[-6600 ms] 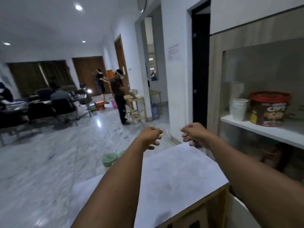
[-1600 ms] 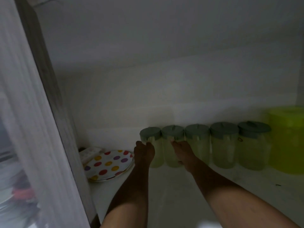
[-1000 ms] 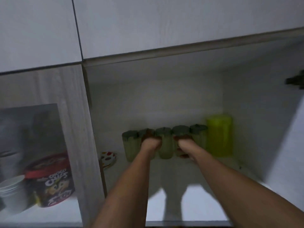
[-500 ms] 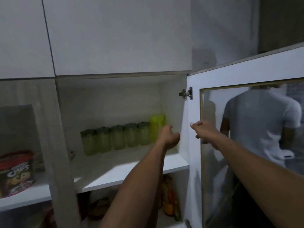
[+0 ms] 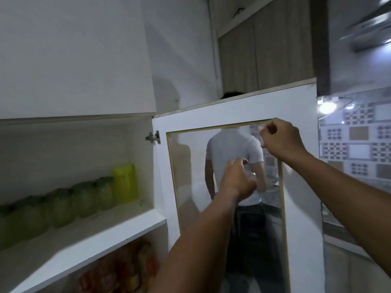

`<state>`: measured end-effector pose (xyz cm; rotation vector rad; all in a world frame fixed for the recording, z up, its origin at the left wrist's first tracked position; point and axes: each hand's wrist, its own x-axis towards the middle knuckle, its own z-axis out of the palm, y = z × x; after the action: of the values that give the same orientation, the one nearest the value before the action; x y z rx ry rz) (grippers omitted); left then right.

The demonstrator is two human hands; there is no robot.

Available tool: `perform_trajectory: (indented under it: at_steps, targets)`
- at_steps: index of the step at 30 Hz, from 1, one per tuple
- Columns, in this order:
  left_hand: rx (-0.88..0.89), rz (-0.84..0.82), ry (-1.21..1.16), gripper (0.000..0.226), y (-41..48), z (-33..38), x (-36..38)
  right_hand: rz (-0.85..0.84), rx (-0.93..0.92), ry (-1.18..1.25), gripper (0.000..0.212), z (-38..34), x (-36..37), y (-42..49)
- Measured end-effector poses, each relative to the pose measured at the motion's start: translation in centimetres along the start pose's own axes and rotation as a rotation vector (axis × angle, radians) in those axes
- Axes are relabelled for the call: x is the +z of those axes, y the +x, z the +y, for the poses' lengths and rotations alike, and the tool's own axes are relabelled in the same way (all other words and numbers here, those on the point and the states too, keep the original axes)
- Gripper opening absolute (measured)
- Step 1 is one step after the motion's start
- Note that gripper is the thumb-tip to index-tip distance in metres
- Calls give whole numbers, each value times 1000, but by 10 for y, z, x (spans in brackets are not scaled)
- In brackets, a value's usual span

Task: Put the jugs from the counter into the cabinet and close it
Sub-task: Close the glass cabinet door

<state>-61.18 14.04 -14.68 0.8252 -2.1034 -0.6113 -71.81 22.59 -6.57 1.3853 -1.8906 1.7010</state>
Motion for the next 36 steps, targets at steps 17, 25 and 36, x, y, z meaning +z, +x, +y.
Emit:
perform_trajectory:
  at_steps: [17, 25, 36]
  targets:
    - [314, 116, 541, 94, -35, 60, 91, 231, 229, 292, 44, 52, -65, 6]
    - [250, 156, 538, 94, -66, 73, 79, 145, 262, 432, 48, 26, -91, -28]
    - [226, 289, 472, 89, -202, 58, -43, 56, 257, 548, 49, -86, -55, -121]
